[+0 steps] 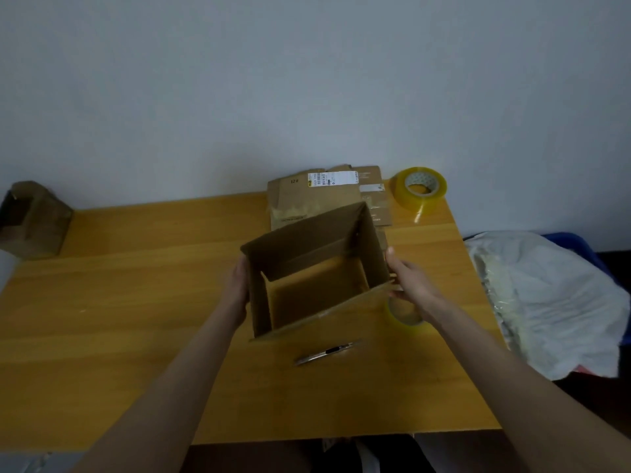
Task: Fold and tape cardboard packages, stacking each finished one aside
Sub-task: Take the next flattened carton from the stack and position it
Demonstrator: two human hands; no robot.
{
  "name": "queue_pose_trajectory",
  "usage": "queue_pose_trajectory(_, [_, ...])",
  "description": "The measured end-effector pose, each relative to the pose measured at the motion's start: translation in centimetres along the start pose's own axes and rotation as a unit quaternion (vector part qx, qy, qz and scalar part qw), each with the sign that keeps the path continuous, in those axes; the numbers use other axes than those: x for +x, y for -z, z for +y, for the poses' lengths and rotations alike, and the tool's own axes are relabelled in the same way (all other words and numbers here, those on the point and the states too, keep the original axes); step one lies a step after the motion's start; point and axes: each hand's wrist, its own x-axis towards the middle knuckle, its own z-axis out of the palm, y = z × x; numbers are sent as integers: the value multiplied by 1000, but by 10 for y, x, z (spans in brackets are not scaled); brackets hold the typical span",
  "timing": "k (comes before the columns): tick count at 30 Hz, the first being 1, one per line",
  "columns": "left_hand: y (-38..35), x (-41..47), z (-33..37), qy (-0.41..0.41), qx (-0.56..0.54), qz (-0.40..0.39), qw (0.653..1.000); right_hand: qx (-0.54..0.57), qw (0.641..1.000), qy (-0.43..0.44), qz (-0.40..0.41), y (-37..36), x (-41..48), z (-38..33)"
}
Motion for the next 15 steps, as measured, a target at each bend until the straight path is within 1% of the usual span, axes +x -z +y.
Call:
queue_pose_trajectory(1, [-2,-4,-2,0,15,-15,1000,19,1000,-6,-14,0,-4,-1])
queue_pose_trajectory(3, [-9,-10,0,-9,25,-21,999,39,999,-12,-31,-1,-11,-3])
queue_pose_trajectory(6, [-3,-8,10,-4,-15,-17,1000,20,999,16,-27,3,-13,-14])
queue_pose_trajectory(8, [14,-9,16,4,-68,-21,997,-41,998,44,-5,6,-8,-29])
queue_pose_trajectory(9, [23,-13,18,7,-87,-39,995,-93,993,67,16,6,-3,-36])
queue_pose_trajectory(10, [30,-19,20,9,-85,-68,994,-161,981,97,40,6,1,-43])
queue_pose_trajectory(11, [35,-24,21,5,-49,-98,994,-237,962,126,58,6,5,-49])
queue_pose_trajectory(13, [34,-36,23,-15,89,-151,984,-361,918,149,67,3,8,-58])
queue_pose_trajectory(14, [30,-40,23,-33,163,-158,973,-396,904,147,61,2,8,-61])
queue_pose_trajectory(15, [26,-43,23,-55,226,-143,962,-418,895,144,56,2,7,-61])
